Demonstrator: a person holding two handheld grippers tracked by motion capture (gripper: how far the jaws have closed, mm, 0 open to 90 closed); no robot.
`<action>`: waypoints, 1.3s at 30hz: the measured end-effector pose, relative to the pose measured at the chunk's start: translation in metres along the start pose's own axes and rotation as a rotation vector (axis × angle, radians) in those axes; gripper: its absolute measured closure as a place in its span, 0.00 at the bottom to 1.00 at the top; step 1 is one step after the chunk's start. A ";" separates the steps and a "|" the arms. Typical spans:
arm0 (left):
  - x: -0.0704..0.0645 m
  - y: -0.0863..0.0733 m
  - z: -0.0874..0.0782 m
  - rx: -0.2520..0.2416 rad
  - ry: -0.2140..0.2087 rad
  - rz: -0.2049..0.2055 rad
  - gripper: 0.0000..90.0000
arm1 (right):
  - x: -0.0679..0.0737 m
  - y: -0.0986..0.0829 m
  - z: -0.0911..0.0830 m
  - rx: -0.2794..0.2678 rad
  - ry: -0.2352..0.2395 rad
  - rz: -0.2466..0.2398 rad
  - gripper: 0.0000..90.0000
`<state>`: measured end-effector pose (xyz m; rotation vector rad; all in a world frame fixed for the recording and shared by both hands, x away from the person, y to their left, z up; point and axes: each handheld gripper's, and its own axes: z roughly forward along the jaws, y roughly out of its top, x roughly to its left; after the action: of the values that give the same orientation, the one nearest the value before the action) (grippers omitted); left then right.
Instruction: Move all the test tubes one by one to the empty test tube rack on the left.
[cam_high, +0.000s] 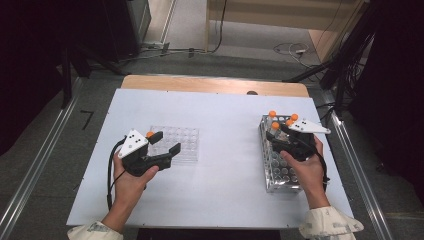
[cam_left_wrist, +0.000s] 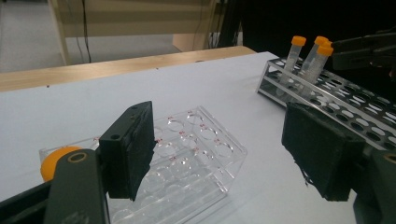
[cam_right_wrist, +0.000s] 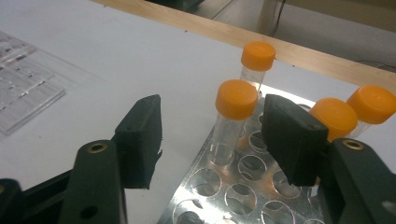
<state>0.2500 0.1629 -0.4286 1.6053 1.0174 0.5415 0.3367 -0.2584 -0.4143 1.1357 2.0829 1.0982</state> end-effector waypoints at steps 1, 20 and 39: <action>0.000 0.000 0.000 0.000 0.000 0.001 0.30 | -0.001 0.000 0.002 0.009 -0.009 0.003 0.44; -0.002 -0.001 0.002 -0.001 -0.008 0.000 0.30 | -0.006 -0.001 0.022 0.099 -0.001 0.037 0.60; -0.002 -0.001 0.002 0.004 -0.010 0.001 0.30 | -0.008 -0.001 0.033 0.175 -0.011 0.034 0.69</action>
<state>0.2499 0.1599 -0.4297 1.6102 1.0107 0.5321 0.3653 -0.2524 -0.4319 1.2602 2.1931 0.9361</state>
